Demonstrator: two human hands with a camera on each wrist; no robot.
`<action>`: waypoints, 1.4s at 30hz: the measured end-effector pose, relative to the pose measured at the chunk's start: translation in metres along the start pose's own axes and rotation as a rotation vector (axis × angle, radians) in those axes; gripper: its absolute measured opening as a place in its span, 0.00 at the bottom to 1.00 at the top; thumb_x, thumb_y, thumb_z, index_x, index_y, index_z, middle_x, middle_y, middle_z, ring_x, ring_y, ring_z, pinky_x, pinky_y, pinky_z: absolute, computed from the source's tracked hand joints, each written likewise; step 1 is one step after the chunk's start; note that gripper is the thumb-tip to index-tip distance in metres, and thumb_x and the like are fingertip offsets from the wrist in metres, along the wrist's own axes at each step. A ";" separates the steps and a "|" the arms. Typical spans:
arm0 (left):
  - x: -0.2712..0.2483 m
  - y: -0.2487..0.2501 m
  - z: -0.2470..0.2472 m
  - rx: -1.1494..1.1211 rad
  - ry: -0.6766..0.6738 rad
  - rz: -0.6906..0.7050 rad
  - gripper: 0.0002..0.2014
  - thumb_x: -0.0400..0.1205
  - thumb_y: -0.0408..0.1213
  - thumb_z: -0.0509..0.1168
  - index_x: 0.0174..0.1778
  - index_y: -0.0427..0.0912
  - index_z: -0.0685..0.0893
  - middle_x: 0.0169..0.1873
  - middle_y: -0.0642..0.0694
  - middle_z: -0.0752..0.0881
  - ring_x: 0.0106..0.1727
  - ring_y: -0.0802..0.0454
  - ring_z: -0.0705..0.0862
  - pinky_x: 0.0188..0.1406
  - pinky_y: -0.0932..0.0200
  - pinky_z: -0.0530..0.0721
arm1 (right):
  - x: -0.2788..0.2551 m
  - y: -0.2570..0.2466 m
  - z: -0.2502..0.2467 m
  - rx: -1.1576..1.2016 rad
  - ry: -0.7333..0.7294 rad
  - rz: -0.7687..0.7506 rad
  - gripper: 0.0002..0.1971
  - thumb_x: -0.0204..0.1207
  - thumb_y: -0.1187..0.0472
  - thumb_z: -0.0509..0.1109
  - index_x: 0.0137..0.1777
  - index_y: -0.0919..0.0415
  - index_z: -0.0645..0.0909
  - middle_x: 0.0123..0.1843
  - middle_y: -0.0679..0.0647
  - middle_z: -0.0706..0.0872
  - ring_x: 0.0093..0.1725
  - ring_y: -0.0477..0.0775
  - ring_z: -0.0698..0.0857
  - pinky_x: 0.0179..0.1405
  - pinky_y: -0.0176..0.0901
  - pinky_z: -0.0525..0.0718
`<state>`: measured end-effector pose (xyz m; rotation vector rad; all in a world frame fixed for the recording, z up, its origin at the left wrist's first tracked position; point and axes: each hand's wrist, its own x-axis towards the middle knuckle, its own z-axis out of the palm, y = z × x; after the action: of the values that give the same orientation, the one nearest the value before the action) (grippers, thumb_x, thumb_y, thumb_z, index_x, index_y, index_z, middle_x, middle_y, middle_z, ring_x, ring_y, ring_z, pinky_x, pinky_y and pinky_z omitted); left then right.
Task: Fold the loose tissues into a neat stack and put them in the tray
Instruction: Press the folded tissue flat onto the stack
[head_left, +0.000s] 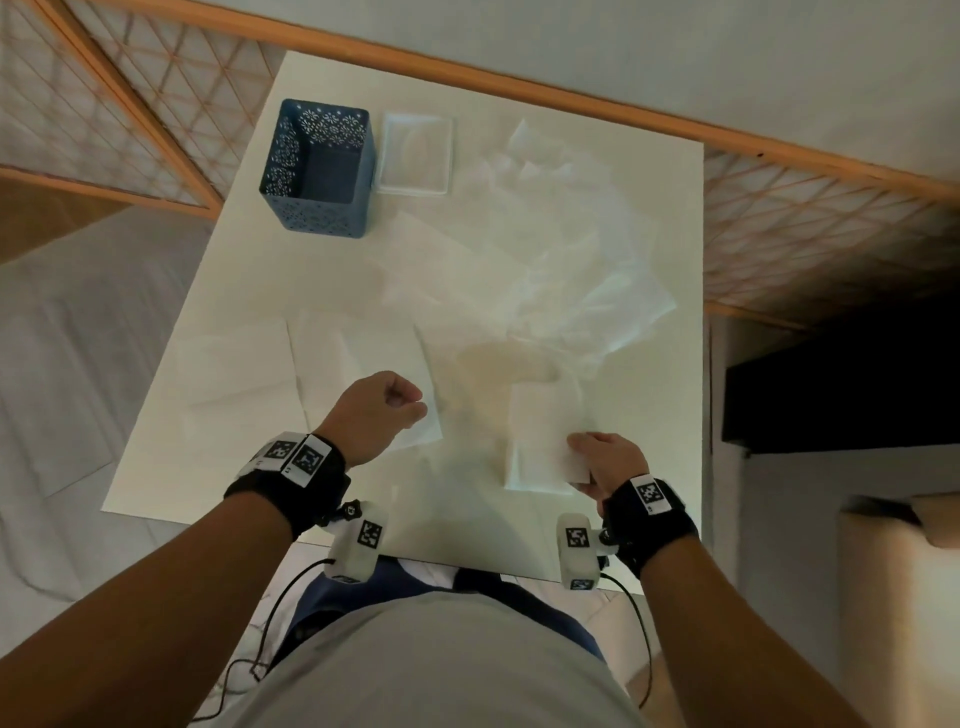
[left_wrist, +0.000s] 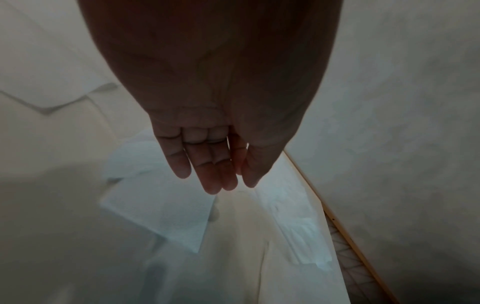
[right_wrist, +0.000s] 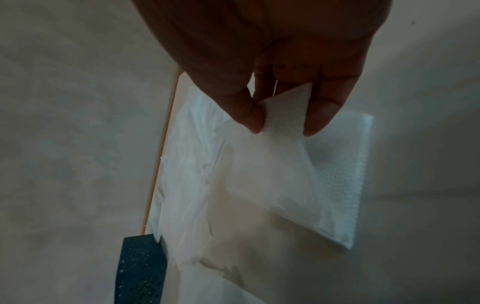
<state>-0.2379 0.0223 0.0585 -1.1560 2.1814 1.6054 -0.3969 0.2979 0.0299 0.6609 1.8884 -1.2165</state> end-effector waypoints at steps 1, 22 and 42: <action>0.000 -0.001 0.002 0.011 -0.009 -0.001 0.06 0.83 0.39 0.76 0.53 0.46 0.86 0.47 0.42 0.93 0.50 0.46 0.92 0.40 0.61 0.79 | 0.002 0.002 0.001 -0.007 0.006 0.012 0.07 0.81 0.65 0.77 0.56 0.62 0.83 0.53 0.61 0.87 0.49 0.62 0.87 0.41 0.54 0.89; 0.011 0.019 0.111 0.295 -0.327 0.020 0.13 0.83 0.42 0.68 0.36 0.45 0.73 0.34 0.48 0.76 0.36 0.48 0.74 0.39 0.51 0.72 | 0.001 0.012 -0.001 -0.657 0.169 -0.268 0.13 0.84 0.56 0.70 0.64 0.60 0.84 0.60 0.56 0.89 0.52 0.56 0.82 0.53 0.44 0.80; 0.000 0.001 0.004 0.822 0.315 -0.008 0.37 0.68 0.35 0.81 0.71 0.45 0.71 0.62 0.39 0.71 0.58 0.38 0.75 0.55 0.45 0.81 | -0.040 0.013 -0.008 -0.644 0.098 -0.476 0.14 0.81 0.51 0.73 0.63 0.54 0.83 0.58 0.49 0.85 0.56 0.53 0.84 0.56 0.46 0.79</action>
<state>-0.2398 0.0265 0.0578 -1.1600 2.5978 0.3993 -0.3672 0.3097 0.0577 -0.0860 2.4288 -0.7590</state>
